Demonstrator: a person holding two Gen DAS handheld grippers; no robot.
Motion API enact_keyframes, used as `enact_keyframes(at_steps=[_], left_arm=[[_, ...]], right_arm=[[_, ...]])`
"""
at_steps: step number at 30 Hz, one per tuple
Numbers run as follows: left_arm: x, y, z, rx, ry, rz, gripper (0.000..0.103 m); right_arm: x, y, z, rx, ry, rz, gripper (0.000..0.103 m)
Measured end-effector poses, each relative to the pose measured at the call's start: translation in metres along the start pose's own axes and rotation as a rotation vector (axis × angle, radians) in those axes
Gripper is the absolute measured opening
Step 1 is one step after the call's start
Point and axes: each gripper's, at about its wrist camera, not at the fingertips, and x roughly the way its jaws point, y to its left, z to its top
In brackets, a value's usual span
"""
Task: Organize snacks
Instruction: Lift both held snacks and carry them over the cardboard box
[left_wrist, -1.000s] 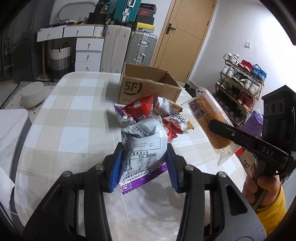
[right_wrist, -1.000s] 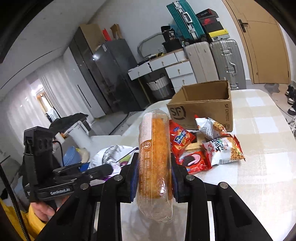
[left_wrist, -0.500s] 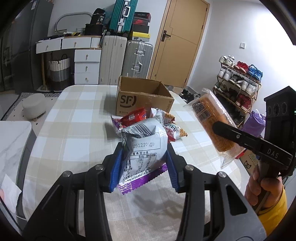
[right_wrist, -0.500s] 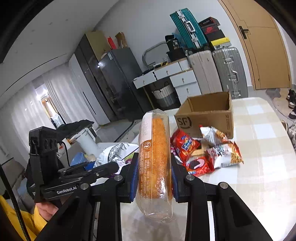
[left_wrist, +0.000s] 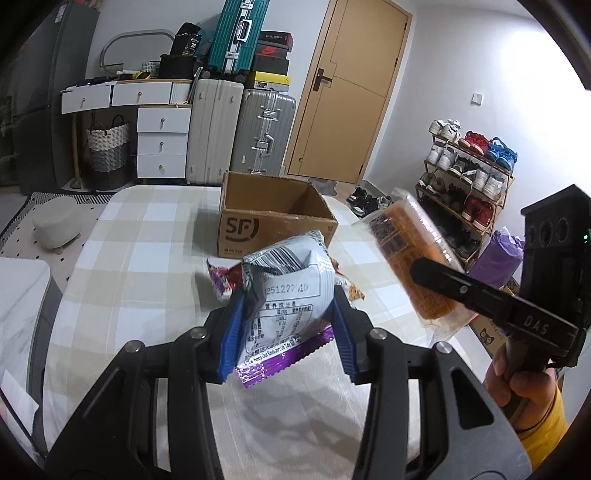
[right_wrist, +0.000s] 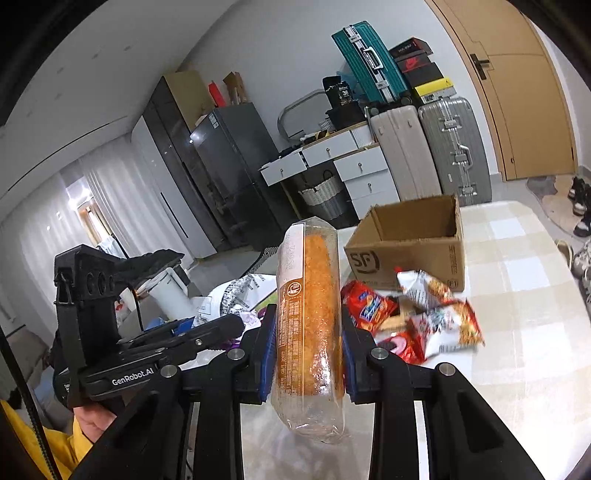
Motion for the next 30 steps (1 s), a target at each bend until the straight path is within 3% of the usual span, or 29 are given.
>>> enact_keyframes(at_steps=[11, 19, 30], left_arm=[[0.032, 0.002, 0.055, 0.025, -0.005, -0.014, 0.041], [0.057, 0.004, 0.113, 0.03, -0.026, -0.01, 0.041], [0.133, -0.002, 0.201, 0.052, -0.002, 0.026, 0.041]], right_arm=[[0.016, 0.003, 0.06, -0.092, -0.027, -0.017, 0.03], [0.034, -0.007, 0.109, -0.089, -0.037, -0.007, 0.03], [0.08, -0.028, 0.194, -0.13, -0.04, -0.063, 0.03]])
